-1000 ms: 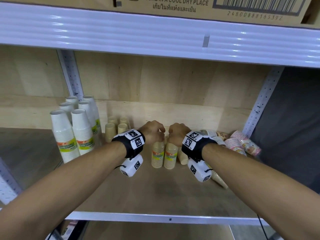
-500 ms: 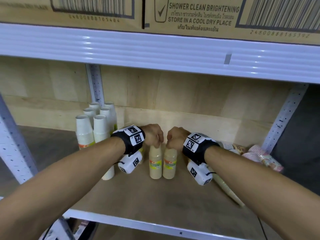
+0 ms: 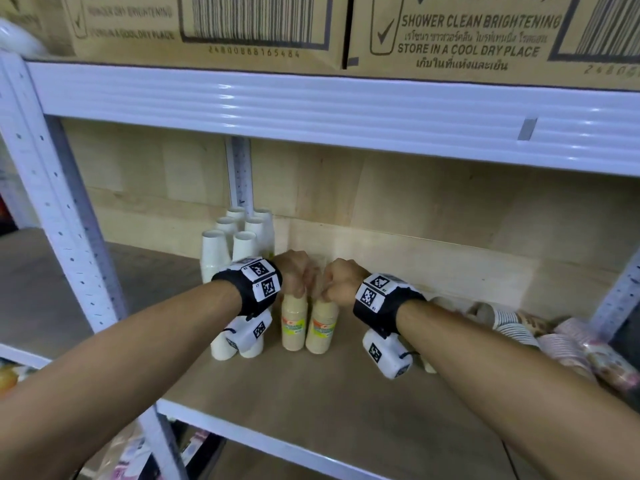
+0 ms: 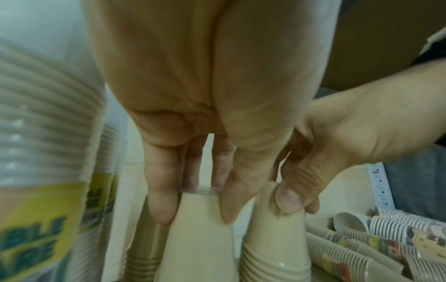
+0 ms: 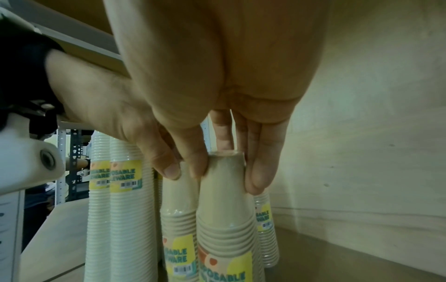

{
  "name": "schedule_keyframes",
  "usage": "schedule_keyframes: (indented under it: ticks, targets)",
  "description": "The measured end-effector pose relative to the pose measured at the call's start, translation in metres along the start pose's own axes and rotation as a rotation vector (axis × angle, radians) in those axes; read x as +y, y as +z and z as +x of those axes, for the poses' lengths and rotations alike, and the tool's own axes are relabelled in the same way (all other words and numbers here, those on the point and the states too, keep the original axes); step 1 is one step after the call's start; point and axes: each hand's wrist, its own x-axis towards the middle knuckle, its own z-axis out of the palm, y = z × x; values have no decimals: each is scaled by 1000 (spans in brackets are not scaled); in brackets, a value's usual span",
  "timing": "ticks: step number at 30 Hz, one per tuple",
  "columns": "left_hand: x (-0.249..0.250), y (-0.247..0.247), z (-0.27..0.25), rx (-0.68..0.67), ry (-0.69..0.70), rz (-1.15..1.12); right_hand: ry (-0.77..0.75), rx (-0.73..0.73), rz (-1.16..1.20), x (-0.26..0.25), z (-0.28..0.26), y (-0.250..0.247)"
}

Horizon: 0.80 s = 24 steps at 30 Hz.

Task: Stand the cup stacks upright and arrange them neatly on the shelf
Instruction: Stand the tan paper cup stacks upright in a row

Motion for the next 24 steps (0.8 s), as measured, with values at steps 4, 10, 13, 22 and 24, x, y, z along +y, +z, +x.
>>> schedule_keyframes:
  ticks: [4,10,13,22,24]
  targets:
    - [-3,5,-3,71,-38,40,-52,6,22,-9,5,4]
    - [-8,11,-7,113,-60,27,-27,18,23,-15,11,13]
    - [-8,12,-10,113,-52,14,-29,25,31,-14,11,16]
    - [-10,7,2,129,8,-37,-40,62,67,-8,3,5]
    - [-8,3,6,147,17,-22,-30,79,53,-4,-1,1]
